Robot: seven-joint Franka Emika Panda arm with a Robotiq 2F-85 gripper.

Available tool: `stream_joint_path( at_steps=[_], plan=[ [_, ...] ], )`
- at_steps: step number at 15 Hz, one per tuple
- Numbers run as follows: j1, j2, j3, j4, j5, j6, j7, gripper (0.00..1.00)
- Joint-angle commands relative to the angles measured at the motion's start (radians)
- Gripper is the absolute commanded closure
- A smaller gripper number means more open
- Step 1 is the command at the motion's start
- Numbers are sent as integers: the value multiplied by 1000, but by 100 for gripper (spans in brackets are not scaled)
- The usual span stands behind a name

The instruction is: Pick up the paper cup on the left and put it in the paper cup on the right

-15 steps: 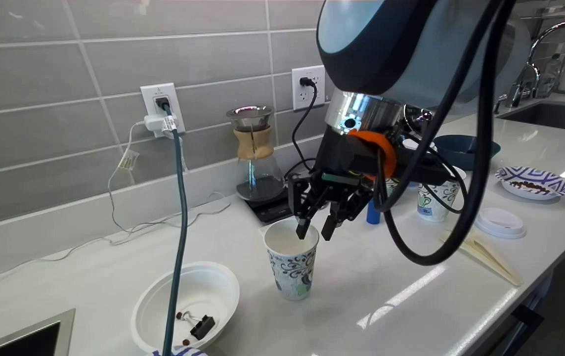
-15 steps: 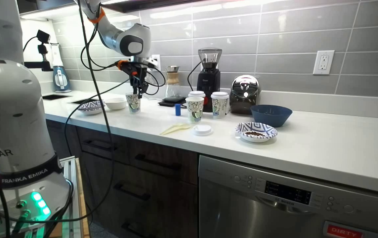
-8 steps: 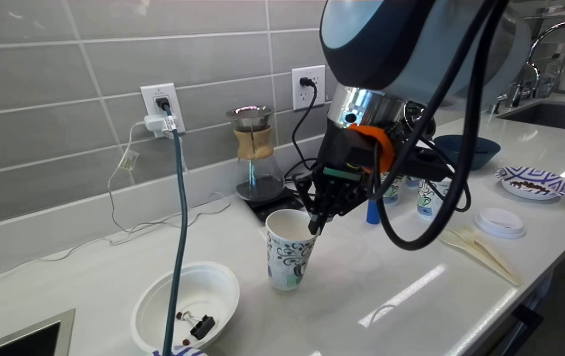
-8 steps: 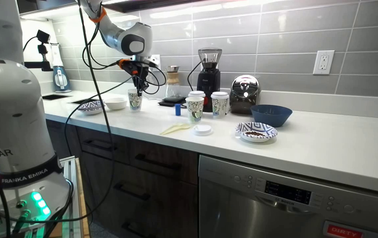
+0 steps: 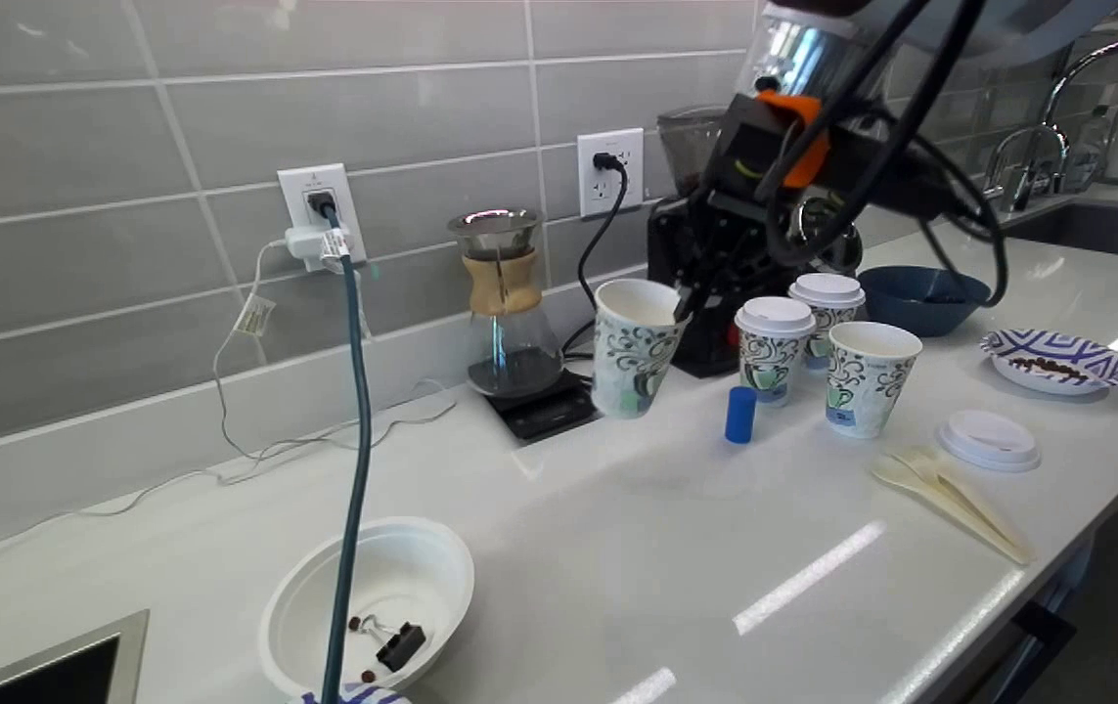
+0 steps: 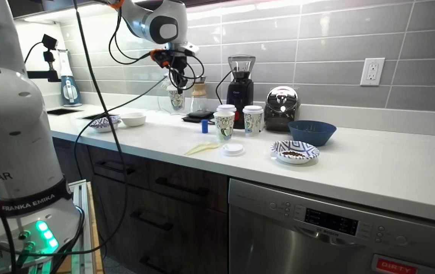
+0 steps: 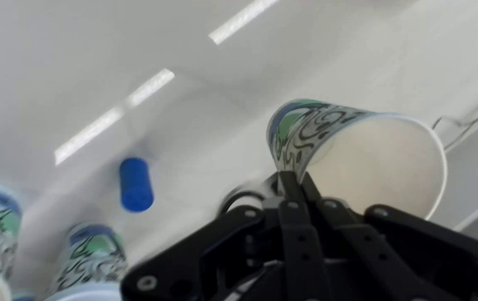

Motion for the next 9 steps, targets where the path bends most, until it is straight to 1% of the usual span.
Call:
stream_joint_path(
  at_steps=[1, 4, 9],
  plan=[
    [-59, -68, -45, 19, -133, -39, 175, 99],
    [-120, -95, -74, 22, -224, -15, 292, 99],
    [-204, -114, -90, 23, -405, -23, 544, 99]
  ],
)
